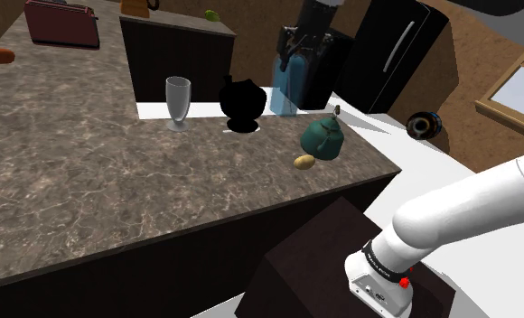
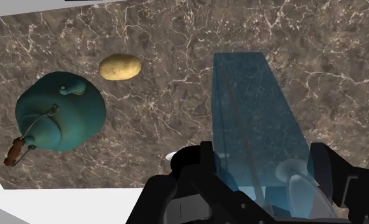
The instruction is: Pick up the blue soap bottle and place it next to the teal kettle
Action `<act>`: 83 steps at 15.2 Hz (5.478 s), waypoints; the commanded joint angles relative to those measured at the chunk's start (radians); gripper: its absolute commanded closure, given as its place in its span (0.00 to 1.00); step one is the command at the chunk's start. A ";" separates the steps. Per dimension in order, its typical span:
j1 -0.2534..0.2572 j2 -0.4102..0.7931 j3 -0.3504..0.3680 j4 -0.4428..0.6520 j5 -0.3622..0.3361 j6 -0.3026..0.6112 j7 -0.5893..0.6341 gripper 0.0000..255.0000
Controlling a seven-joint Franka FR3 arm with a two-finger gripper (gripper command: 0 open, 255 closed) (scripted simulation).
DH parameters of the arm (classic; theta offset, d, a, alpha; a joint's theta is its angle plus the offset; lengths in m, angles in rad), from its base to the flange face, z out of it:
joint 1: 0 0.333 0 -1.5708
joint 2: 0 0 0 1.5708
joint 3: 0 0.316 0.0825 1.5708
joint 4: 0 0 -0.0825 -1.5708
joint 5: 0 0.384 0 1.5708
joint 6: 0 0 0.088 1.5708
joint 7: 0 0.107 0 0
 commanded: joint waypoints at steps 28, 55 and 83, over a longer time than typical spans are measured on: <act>-0.170 -0.149 -0.592 -0.168 -0.092 0.041 -0.737 1.00; -0.274 0.211 -0.958 0.073 0.006 0.151 -1.226 1.00; -0.279 0.238 -0.972 -0.280 0.028 0.525 -1.264 1.00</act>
